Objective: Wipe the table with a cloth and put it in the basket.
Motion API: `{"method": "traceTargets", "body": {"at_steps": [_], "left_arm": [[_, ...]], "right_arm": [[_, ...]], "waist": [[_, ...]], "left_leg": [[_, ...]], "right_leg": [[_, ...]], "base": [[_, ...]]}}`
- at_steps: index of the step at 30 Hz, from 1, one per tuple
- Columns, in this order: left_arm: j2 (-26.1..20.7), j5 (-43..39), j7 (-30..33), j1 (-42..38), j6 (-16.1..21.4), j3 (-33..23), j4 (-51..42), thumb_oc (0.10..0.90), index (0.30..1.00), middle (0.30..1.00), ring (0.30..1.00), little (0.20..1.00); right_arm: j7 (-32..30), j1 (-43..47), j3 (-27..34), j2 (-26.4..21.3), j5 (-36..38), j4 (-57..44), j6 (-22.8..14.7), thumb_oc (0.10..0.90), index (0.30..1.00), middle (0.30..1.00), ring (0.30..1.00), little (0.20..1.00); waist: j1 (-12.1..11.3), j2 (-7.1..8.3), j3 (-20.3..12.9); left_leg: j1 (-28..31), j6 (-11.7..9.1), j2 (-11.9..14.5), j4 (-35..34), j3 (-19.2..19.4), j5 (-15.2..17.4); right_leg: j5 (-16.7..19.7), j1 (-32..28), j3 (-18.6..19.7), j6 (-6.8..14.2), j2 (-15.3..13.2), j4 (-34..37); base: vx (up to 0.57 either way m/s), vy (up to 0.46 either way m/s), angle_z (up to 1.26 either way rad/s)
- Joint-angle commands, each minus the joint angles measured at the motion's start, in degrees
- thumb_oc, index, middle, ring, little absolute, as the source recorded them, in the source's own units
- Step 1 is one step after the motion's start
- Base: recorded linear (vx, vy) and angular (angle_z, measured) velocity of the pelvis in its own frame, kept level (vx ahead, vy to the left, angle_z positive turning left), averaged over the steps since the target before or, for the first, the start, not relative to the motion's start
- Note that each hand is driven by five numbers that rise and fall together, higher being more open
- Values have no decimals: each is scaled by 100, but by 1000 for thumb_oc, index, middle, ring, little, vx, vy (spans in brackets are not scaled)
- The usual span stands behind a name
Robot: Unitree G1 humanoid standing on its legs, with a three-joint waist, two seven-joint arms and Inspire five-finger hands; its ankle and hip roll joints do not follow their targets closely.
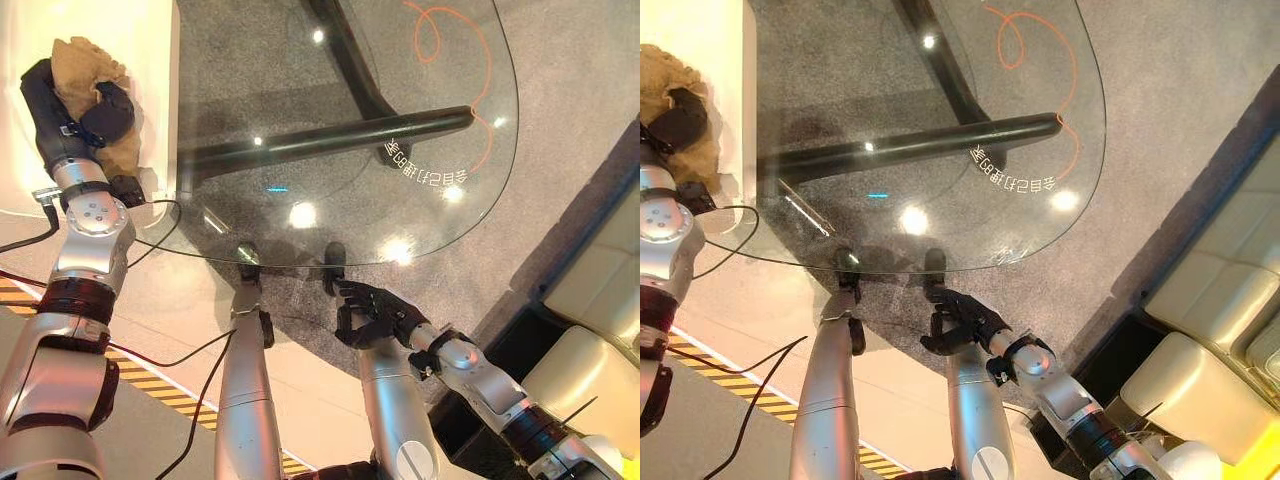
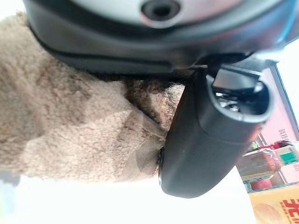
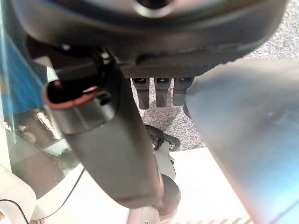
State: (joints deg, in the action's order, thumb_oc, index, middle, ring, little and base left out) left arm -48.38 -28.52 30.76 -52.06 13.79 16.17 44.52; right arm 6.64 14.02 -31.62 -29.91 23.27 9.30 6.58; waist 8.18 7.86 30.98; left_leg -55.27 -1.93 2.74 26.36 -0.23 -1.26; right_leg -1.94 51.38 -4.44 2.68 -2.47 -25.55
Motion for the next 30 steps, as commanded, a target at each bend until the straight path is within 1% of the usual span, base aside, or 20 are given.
{"method": "traceTargets", "body": {"at_steps": [1, 4, 7, 8, 9, 10, 12, 15, 30], "left_arm": [[-570, -206, 185, -384, 173, -51, -152, 100, 300, 300, 300, 200], [-563, -408, 76, -449, 194, -23, 53, 100, 300, 300, 300, 200], [-535, -610, 59, -486, -4, 3, 192, 100, 300, 300, 300, 200], [-519, -718, 35, -499, -78, 11, 219, 267, 444, 444, 444, 367], [-508, -906, -74, -521, -126, 13, 280, 405, 561, 561, 561, 505], [-485, -963, -158, -531, -95, 7, 314, 800, 900, 900, 900, 900], [-476, -1026, -241, -542, -72, 9, 350, 800, 900, 900, 900, 900], [-444, -1012, -243, -562, -214, 14, 429, 800, 900, 900, 900, 900], [-459, -956, -240, -495, -171, -25, 444, 800, 900, 900, 900, 900]], "right_arm": [[244, -446, -410, -266, 254, -97, -32, 800, 900, 900, 900, 900], [205, -413, -455, -261, 303, -72, -56, 800, 900, 900, 900, 900], [165, -402, -484, -243, 317, -38, -82, 800, 900, 900, 900, 900], [160, -396, -484, -239, 319, -33, -84, 800, 900, 900, 900, 900], [157, -396, -479, -239, 332, -25, -109, 800, 900, 900, 900, 900], [151, -386, -482, -236, 340, -20, -124, 800, 900, 900, 900, 900], [151, -378, -483, -235, 344, -13, -135, 800, 900, 900, 900, 900], [137, -363, -462, -225, 352, -36, -114, 800, 900, 900, 900, 900], [30, -477, -393, -225, 297, -159, -93, 800, 900, 900, 900, 900]], "waist": [[-125, 208, -118], [-106, 221, -118], [-101, 217, -118], [-96, 215, -118], [-90, 214, -118], [-87, 214, -118], [-83, 211, -118], [-79, 195, -118], [-115, 83, -118]], "left_leg": [[338, 430, -336, 319, 647, 936], [341, 423, -344, 324, 651, 939], [341, 426, -359, 325, 647, 938], [340, 427, -361, 327, 647, 937], [347, 426, -362, 315, 645, 930], [343, 424, -367, 313, 643, 927], [344, 425, -371, 319, 641, 933], [389, 428, -384, 292, 648, 925], [548, 418, -411, 200, 648, 855]], "right_leg": [[664, 72, 24, 159, 323, 504], [666, 59, 24, 150, 321, 529], [676, 58, 15, 146, 317, 535], [679, 59, 16, 147, 314, 534], [685, 57, 18, 148, 310, 541], [684, 56, 20, 147, 308, 548], [680, 52, 22, 145, 303, 549], [687, 12, 16, 142, 285, 584], [604, -144, 6, 80, 242, 606]], "base": [[0, 0, 0], [0, 0, 0], [0, 0, 0], [0, 0, 0], [0, 0, 0], [0, 0, 0], [0, 0, 0], [0, 0, 0], [-1, -4, 0]]}}
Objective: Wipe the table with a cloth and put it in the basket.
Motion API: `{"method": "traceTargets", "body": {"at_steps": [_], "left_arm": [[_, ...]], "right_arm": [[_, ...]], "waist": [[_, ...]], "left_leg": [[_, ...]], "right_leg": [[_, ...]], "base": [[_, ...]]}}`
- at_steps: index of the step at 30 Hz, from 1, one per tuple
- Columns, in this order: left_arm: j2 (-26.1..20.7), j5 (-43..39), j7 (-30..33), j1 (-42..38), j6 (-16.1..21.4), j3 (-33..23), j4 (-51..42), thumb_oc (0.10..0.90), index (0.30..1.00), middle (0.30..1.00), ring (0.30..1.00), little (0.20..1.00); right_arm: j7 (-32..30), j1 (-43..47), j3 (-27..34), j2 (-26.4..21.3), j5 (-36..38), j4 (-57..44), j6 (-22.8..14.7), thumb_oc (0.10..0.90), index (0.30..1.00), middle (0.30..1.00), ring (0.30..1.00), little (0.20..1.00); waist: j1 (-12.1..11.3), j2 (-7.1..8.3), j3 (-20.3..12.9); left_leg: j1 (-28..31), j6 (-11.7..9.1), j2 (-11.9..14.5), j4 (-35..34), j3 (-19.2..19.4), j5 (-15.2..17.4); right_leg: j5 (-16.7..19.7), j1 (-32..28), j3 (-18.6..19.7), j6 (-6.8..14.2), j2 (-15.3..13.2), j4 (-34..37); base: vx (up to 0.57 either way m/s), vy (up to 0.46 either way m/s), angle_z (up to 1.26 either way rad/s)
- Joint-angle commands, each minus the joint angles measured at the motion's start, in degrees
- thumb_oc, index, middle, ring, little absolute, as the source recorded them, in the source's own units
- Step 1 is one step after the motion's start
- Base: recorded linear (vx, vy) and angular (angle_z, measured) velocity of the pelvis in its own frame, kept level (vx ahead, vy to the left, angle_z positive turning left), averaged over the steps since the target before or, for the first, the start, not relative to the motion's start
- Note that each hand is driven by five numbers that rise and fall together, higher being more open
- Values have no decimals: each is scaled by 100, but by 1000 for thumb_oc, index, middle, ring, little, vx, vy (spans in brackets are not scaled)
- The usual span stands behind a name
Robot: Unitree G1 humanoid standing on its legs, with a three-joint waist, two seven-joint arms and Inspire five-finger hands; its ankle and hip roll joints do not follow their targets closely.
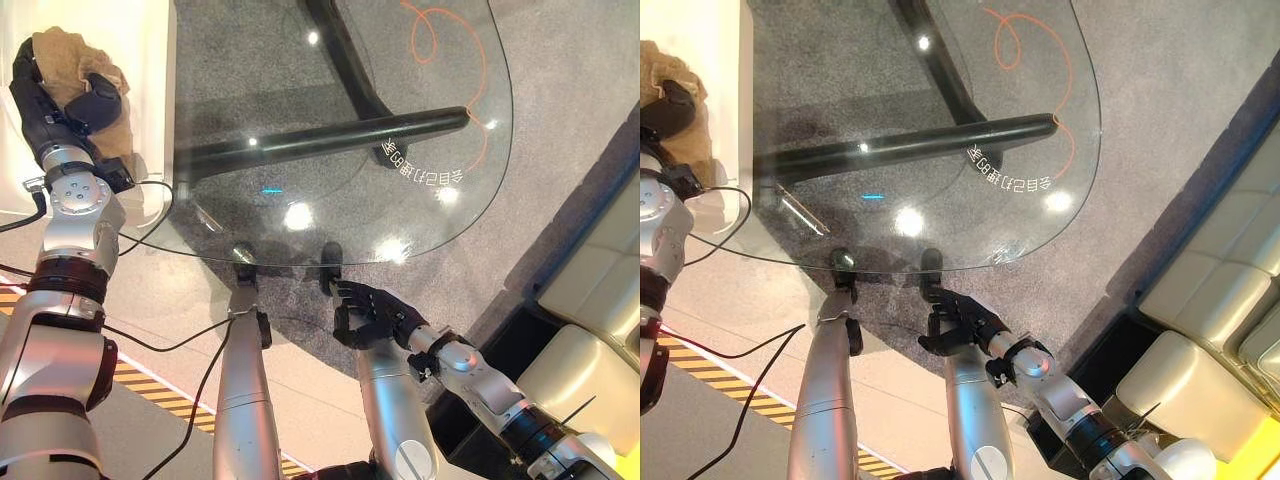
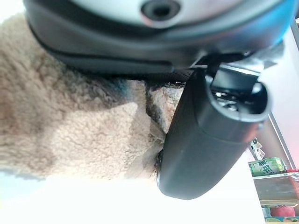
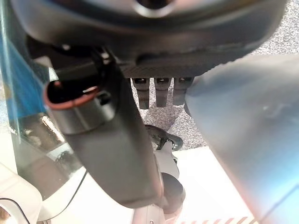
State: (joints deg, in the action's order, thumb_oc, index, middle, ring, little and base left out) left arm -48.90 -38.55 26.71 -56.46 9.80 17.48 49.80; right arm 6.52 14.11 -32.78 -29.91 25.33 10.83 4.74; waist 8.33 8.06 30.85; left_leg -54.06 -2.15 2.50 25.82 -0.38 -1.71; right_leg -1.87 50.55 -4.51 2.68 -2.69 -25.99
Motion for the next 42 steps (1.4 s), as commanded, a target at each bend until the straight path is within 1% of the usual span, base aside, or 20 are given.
{"method": "traceTargets", "body": {"at_steps": [1, 7, 8, 12, 13, 15, 16, 21, 25, 29, 30, 33, 34, 35, 36, 37, 39, 40, 41, 42], "left_arm": [[-411, 29, 174, -34, 286, -179, -91, 800, 900, 900, 900, 900], [-472, 8, 269, 60, 561, -264, -242, 800, 900, 900, 900, 900], [-477, 97, 219, 155, 678, -334, -350, 800, 900, 900, 900, 900], [-461, 210, 171, 353, 712, -479, -537, 800, 900, 900, 900, 900], [-441, 257, 164, 510, 722, -582, -679, 800, 900, 900, 900, 900], [-440, 326, 139, 612, 736, -663, -772, 800, 900, 900, 900, 900], [-456, 355, 119, 632, 747, -743, -838, 800, 900, 900, 900, 900], [-439, 376, 48, 923, 757, -941, -1059, 800, 900, 900, 900, 900], [-358, 432, -233, 1325, 765, -1121, -1249, 800, 900, 900, 900, 900], [-132, 509, -567, 1835, 789, -1313, -1471, 800, 900, 900, 900, 900], [67, 570, -721, 2162, 780, -1428, -1640, 800, 900, 900, 900, 900], [498, 668, -1016, 2792, 754, -1608, -1934, 800, 900, 900, 900, 900], [697, 747, -1085, 3029, 672, -1627, -2098, 800, 900, 900, 900, 900], [1009, 859, -1134, 3393, 621, -1568, -2326, 800, 900, 900, 900, 900], [1122, 831, -1198, 3534, 576, -1543, -2404, 800, 900, 900, 900, 900], [1123, 832, -1197, 3533, 574, -1547, -2408, 800, 900, 900, 900, 900], [1672, 852, -1462, 4250, 481, -1356, -2644, 800, 900, 900, 900, 900], [1841, 812, -1620, 4459, 522, -1277, -2635, 800, 900, 900, 900, 900], [1898, 783, -1673, 4535, 514, -1252, -2640, 800, 900, 900, 900, 900], [2170, 687, -1879, 4865, 379, -1179, -2575, 800, 900, 900, 900, 900]], "right_arm": [[34, -514, -274, -222, 94, -315, 85, 800, 900, 900, 900, 900], [-29, -585, -261, -216, 134, -372, 89, 800, 900, 900, 900, 900], [-30, -624, -221, -171, 96, -372, 98, 800, 900, 900, 900, 900], [10, -697, -169, -131, 27, -369, 126, 800, 900, 900, 900, 900], [27, -740, -141, -106, 39, -372, 134, 800, 900, 900, 900, 900], [56, -765, -105, -90, 104, -377, 83, 800, 900, 900, 900, 900], [75, -721, -44, -70, 97, -383, 66, 800, 900, 900, 900, 900], [50, -741, 22, 35, 26, -316, 77, 800, 900, 900, 900, 900], [121, -802, 114, 117, 146, -204, 55, 800, 900, 900, 900, 900], [194, -856, 221, 242, 149, -13, 85, 800, 900, 900, 900, 900], [225, -879, 270, 309, 120, 125, 88, 800, 900, 900, 900, 900], [303, -949, 410, 449, 49, 427, 54, 800, 900, 900, 900, 900], [341, -968, 468, 510, 14, 577, 26, 800, 900, 900, 900, 900], [378, -973, 556, 603, 8, 790, 44, 800, 900, 900, 900, 900], [387, -998, 589, 637, 49, 854, 57, 800, 900, 900, 900, 900], [387, -994, 590, 636, 49, 854, 56, 800, 900, 900, 900, 900], [565, -1163, 795, 841, 162, 1222, 119, 800, 900, 900, 900, 900], [606, -1203, 860, 905, 78, 1381, 116, 800, 900, 900, 900, 900], [624, -1218, 886, 920, 38, 1439, 113, 800, 900, 900, 900, 900], [680, -1288, 1026, 999, -169, 1715, 103, 800, 900, 900, 900, 900]], "waist": [[-136, 57, -106], [-185, 33, -106], [-217, -1, -106], [-261, -48, -106], [-299, -82, -106], [-329, -96, -106], [-324, -83, -106], [-437, -129, -106], [-552, -185, -106], [-672, -242, -106], [-737, -274, -106], [-841, -334, -106], [-880, -352, -106], [-938, -380, -106], [-958, -392, -106], [-955, -392, -106], [-1007, -440, -358], [-1011, -468, -466], [-1012, -479, -498], [-1018, -536, -639]], "left_leg": [[446, 444, -391, 250, 657, 898], [578, 443, -394, 189, 648, 875], [629, 437, -404, 174, 635, 866], [751, 442, -417, 115, 621, 847], [857, 447, -431, 45, 613, 817], [955, 444, -440, -23, 599, 788], [863, 462, -456, -113, 660, 570], [1219, 431, -489, -304, 621, 483], [1623, 392, -513, -498, 556, 411], [2037, 361, -550, -635, 480, 375], [2259, 337, -556, -729, 433, 344], [2687, 290, -593, -915, 332, 280], [2849, 274, -604, -989, 297, 256], [3106, 248, -628, -1110, 240, 193], [3215, 241, -633, -1139, 222, 204], [3211, 240, -633, -1158, 221, 179], [3536, 209, -660, -1343, 122, 152], [3614, 196, -656, -1415, 94, 116], [3650, 193, -656, -1433, 85, 113], [3789, 174, -645, -1500, 53, 99]], "right_leg": [[589, -77, 15, 75, 263, 646], [532, -227, -26, 49, 253, 669], [499, -277, -25, 29, 253, 657], [452, -389, -32, 16, 250, 645], [420, -489, -40, 6, 251, 647], [397, -589, -45, 2, 253, 662], [552, -511, -76, -40, 224, 731], [469, -894, -155, -55, 192, 773], [377, -1293, -215, -57, 171, 812], [265, -1698, -265, -68, 154, 845], [210, -1920, -273, -78, 144, 874], [152, -2348, -282, -89, 114, 983], [130, -2516, -289, -95, 102, 1028], [132, -2778, -306, -96, 73, 1112], [101, -2885, -313, -93, 64, 1120], [125, -2883, -315, -94, 64, 1141], [104, -3269, -372, -74, 9, 1325], [125, -3372, -395, -78, -6, 1403], [125, -3418, -403, -81, -10, 1426], [121, -3604, -438, -95, -21, 1523]], "base": [[7, -42, 3], [-11, -29, 2], [-21, -32, 1], [-16, -31, 3], [-18, -44, 1], [-61, -61, 2], [-103, -67, 4], [-46, -68, 6], [-44, -86, 10], [-39, -76, 4], [-35, -73, 2], [-36, -76, 4], [-43, -84, 2], [-40, -87, 3], [-33, -60, 3], [3, -46, 4], [22, -74, 4], [19, -57, 1], [26, -37, 1], [38, -35, 6]]}}
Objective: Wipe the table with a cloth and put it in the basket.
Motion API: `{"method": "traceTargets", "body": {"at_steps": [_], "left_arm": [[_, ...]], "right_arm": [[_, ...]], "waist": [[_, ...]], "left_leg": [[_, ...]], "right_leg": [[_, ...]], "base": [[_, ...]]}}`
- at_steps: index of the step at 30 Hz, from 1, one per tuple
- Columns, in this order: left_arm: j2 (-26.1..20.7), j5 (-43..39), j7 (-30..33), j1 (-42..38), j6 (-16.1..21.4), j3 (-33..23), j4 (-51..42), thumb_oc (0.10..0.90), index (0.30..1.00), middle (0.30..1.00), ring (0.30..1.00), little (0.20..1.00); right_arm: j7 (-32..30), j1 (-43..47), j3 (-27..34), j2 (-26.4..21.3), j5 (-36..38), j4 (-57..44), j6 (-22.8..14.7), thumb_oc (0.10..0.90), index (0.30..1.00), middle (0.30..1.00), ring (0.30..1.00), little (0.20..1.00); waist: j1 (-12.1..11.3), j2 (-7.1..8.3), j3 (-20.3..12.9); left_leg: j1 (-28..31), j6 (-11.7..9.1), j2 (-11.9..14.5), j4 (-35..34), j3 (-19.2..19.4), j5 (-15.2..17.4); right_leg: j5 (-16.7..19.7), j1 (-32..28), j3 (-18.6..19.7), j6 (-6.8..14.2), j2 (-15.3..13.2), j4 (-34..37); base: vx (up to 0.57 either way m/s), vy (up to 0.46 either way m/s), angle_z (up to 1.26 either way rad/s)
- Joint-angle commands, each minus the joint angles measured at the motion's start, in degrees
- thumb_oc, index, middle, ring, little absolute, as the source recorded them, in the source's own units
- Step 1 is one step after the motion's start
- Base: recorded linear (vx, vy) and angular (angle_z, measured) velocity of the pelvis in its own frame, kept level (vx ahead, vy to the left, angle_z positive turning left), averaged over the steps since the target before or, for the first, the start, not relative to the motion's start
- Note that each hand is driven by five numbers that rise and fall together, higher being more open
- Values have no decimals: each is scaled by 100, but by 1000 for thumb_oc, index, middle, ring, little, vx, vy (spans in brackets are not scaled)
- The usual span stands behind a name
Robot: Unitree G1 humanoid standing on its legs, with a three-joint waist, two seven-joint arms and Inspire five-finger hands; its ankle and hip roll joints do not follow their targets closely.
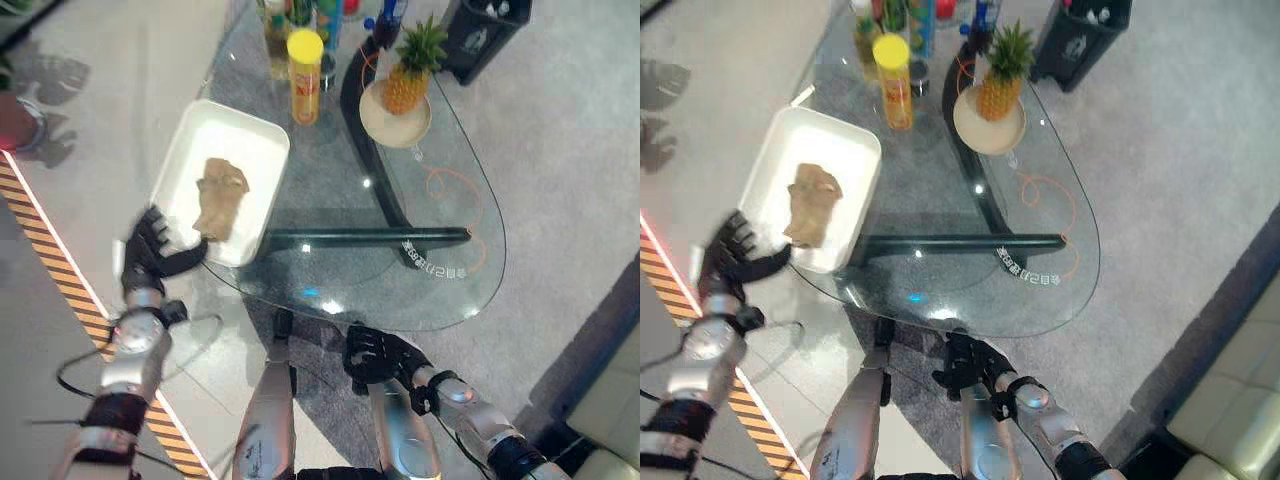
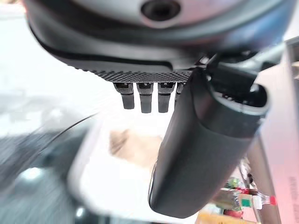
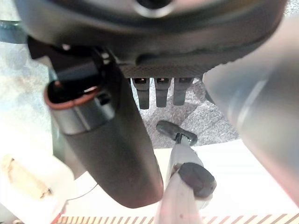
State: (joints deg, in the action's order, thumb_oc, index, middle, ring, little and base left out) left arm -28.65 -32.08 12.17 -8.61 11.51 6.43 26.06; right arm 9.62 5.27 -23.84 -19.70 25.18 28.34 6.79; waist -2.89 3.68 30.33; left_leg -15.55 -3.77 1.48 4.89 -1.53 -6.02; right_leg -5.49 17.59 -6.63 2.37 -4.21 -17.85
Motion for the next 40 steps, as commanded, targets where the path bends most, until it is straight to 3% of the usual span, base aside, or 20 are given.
{"method": "traceTargets", "body": {"at_steps": [1, 8, 11, 15, 17, 19, 25, 30, 40], "left_arm": [[302, 84, -516, 259, 162, 14, -119, 800, 900, 900, 900, 900], [1068, 46, -1452, 1137, -260, 368, 1147, 800, 900, 900, 900, 900], [1327, 424, -1551, 1217, 61, 626, 1902, 800, 900, 900, 900, 900], [1576, 236, -1558, 1172, 53, 684, 2608, 800, 900, 900, 900, 900], [1715, 206, -1517, 1101, 35, 718, 3093, 800, 900, 900, 900, 900], [1795, 162, -1519, 1027, -27, 736, 3451, 800, 900, 900, 900, 900], [1846, 200, -2170, 724, -589, 840, 4376, 800, 900, 900, 900, 900], [1903, 343, -2207, 662, -696, 757, 4632, 800, 900, 900, 900, 900], [1938, -14, -2348, 759, -870, 463, 4823, 800, 900, 900, 900, 900]], "right_arm": [[367, -428, 202, 17, -250, 147, -113, 800, 900, 900, 900, 900], [271, -451, 504, 200, -622, 1406, -403, 800, 900, 900, 900, 900], [86, -384, 506, 320, -782, 1915, -495, 800, 900, 900, 900, 900], [-184, -317, 480, 445, -887, 2385, -639, 800, 900, 900, 900, 900], [-382, -250, 442, 537, -1120, 2675, -994, 800, 900, 900, 900, 900], [-439, -206, 354, 612, -1422, 2875, -916, 800, 900, 900, 900, 900], [-142, -69, 520, 796, -849, 3854, -304, 800, 900, 900, 900, 900], [-17, -73, 722, 893, -784, 4289, 34, 800, 900, 900, 900, 900], [-65, -160, 966, 933, -815, 4584, -16, 800, 900, 900, 900, 900]], "waist": [[102, -125, -675], [-6, -127, -1306], [-3, -90, -1660], [10, -70, -1954], [34, -62, -2107], [62, -60, -2234], [133, -174, -2519], [203, -221, -2650], [214, -231, -2744]], "left_leg": [[39, 325, -536, 548, 144, 516], [676, 288, -492, 268, -5, 529], [918, 297, -441, 171, -13, 557], [1143, 298, -399, 101, 9, 617], [1267, 293, -372, 58, 35, 650], [1382, 294, -352, -45, 35, 662], [1752, 246, -220, -550, 138, 563], [1913, 229, -155, -675, 262, 572], [2036, 270, -138, -720, 327, 594]], "right_leg": [[484, -444, -245, -73, 131, 773], [451, -1245, -299, -112, 155, 1145], [469, -1483, -267, -96, 153, 1265], [513, -1687, -211, -83, 154, 1433], [553, -1799, -167, -70, 153, 1550], [596, -1896, -126, -55, 164, 1686], [704, -2147, -129, 33, 173, 2027], [720, -2242, -100, 37, 181, 2116], [738, -2328, -56, 37, 170, 2145]], "base": [[51, -56, 8], [63, -62, 2], [70, -51, -3], [74, -12, 0], [81, -8, -4], [43, -12, -11], [53, -7, -8], [62, 10, -9], [44, 1, -3]]}}
